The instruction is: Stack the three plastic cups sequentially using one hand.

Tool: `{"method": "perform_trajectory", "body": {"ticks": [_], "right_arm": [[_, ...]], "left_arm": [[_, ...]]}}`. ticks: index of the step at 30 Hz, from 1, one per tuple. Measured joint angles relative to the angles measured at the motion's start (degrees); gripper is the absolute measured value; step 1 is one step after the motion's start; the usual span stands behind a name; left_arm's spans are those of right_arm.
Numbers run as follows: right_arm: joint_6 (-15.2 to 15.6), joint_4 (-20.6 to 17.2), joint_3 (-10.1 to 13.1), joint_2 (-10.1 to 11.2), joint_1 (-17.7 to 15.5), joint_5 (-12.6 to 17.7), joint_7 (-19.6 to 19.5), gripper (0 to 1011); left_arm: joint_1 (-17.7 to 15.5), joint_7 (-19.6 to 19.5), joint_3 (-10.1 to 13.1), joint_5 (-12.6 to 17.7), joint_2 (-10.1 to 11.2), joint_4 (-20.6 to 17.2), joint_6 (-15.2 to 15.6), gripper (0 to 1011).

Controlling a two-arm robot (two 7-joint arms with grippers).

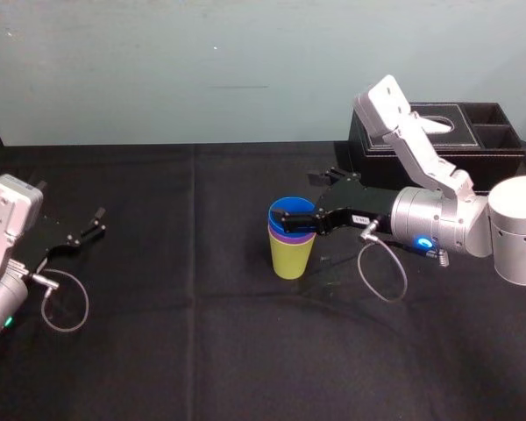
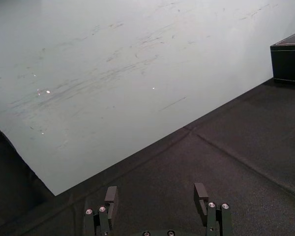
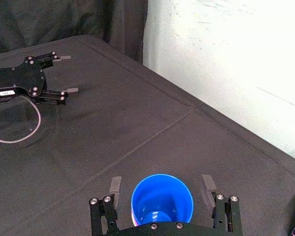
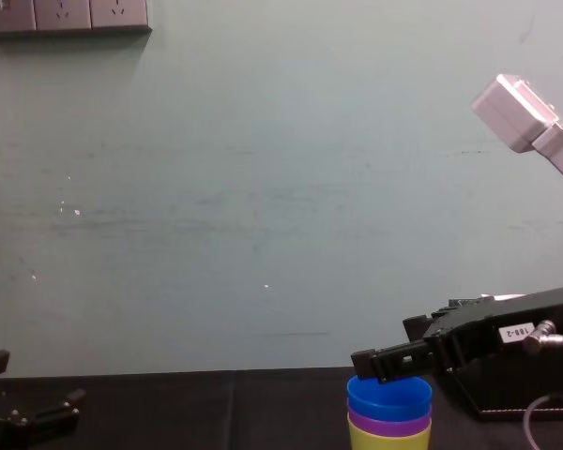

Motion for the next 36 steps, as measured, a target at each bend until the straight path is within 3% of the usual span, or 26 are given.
{"method": "perform_trajectory", "body": {"ticks": [17, 21, 29, 36], "right_arm": [[0.0, 0.0, 0.0, 0.0, 0.0, 0.0, 0.0, 1003], [0.1, -1.5, 0.3, 0.1, -0.2, 0.0, -0.3, 1003], [-0.9, -5.5, 4.2, 1.1, -3.2, 0.0, -4.1, 1003], [-2.5, -6.2, 8.3, 1.7, -6.1, -0.9, -8.2, 1003]], "left_arm": [[0.0, 0.0, 0.0, 0.0, 0.0, 0.0, 0.0, 1011], [0.0, 0.0, 0.0, 0.0, 0.0, 0.0, 0.0, 1011], [0.0, 0.0, 0.0, 0.0, 0.0, 0.0, 0.0, 1011], [0.0, 0.0, 0.0, 0.0, 0.0, 0.0, 0.0, 1011]]}}
